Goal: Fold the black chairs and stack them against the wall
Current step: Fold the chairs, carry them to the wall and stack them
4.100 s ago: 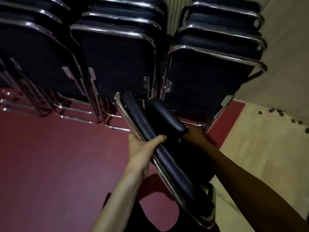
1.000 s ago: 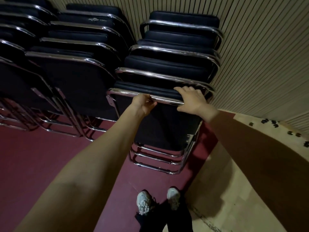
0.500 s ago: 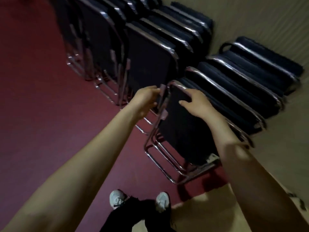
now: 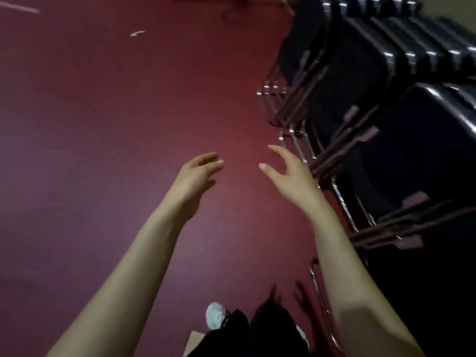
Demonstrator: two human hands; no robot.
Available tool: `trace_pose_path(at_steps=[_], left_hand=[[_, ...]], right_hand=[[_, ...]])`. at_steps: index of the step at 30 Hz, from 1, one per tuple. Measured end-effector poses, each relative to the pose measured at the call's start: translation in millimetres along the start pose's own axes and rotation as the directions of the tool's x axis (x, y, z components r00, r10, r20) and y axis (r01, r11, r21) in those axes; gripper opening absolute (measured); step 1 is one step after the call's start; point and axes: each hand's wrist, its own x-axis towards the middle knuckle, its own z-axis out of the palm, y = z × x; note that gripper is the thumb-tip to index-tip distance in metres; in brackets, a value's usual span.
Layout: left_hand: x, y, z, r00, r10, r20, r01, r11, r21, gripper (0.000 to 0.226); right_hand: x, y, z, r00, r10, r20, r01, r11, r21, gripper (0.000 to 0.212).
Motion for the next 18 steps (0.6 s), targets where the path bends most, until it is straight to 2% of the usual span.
trace_pose_path(at_steps=[3, 6, 11, 18], left_hand=[[0, 9, -101, 0.987, 0.013, -0.16, -0.024, 0.998, -0.066, 0.038], [1, 8, -192, 0.95, -0.006, -0.312, -0.038, 0.99, -0.136, 0.038], [15, -1, -335, 0.843, -0.064, -0.533, -0.068, 0.972, -0.225, 0.038], [71, 17, -536, 0.713, -0.14, -0.687, -0.061, 0.964, -0.259, 0.042]], right_hand=[[31, -76, 73, 0.985, -0.12, 0.125, 0.121, 0.993, 0.001, 0.05], [57, -143, 146, 0.937, -0.236, 0.258, 0.243, 0.97, 0.008, 0.05], [101, -243, 271, 0.809, -0.383, 0.446, 0.403, 0.913, 0.053, 0.055], [180, -388, 453, 0.594, -0.462, 0.658, 0.544, 0.834, 0.094, 0.065]])
